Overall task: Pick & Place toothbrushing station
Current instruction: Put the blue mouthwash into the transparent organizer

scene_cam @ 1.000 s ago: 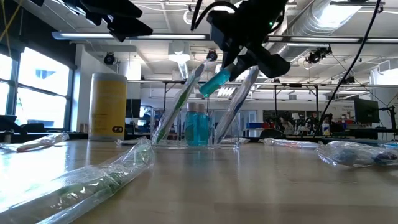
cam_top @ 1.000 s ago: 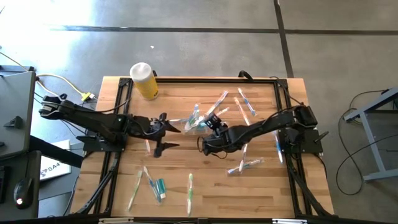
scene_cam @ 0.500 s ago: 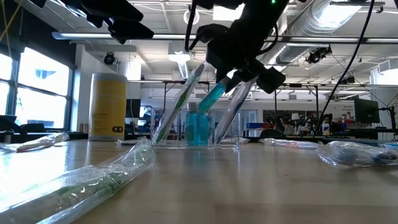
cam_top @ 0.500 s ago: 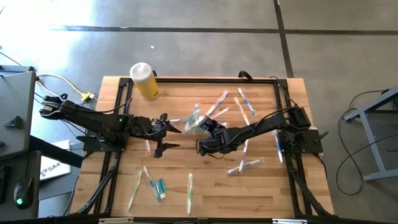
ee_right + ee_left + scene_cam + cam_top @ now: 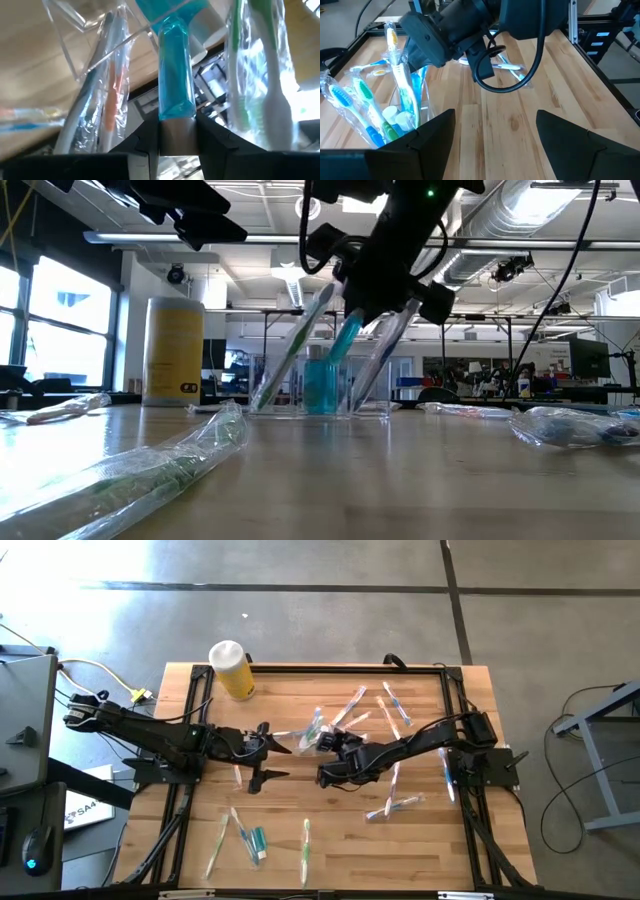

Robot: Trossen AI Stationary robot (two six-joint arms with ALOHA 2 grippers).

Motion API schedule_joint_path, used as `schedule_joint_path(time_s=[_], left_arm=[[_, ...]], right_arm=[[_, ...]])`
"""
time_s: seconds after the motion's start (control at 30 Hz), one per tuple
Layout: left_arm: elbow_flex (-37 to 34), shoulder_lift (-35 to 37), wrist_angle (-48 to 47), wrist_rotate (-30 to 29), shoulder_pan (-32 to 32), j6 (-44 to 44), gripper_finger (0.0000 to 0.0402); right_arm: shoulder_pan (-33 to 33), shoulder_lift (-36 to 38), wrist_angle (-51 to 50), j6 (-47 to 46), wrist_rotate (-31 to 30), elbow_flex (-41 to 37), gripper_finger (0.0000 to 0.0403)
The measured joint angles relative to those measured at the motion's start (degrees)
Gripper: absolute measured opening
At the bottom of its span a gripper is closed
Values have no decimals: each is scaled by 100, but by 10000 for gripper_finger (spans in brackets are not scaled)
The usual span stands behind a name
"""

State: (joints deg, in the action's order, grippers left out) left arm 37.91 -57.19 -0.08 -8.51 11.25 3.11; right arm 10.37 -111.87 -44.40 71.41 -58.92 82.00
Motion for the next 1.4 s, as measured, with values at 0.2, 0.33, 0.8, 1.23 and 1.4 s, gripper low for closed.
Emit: schedule_joint_path(time_s=[0.2,0.33,0.8,1.23,1.4], left_arm=[[0,0,-8,-2,0,0,271],[0,0,-9,-2,0,0,271],[-1,-4,-152,-4,0,17,271],[-133,-4,-129,-2,0,17,271],[-133,-4,-129,-2,0,17,271]], right_arm=[[-4,0,54,584,50,-2,88],[-4,0,54,742,254,-2,88],[-134,0,47,833,885,-2,108],[-144,2,433,475,1269,-4,133],[-144,2,419,332,1389,-4,143]])
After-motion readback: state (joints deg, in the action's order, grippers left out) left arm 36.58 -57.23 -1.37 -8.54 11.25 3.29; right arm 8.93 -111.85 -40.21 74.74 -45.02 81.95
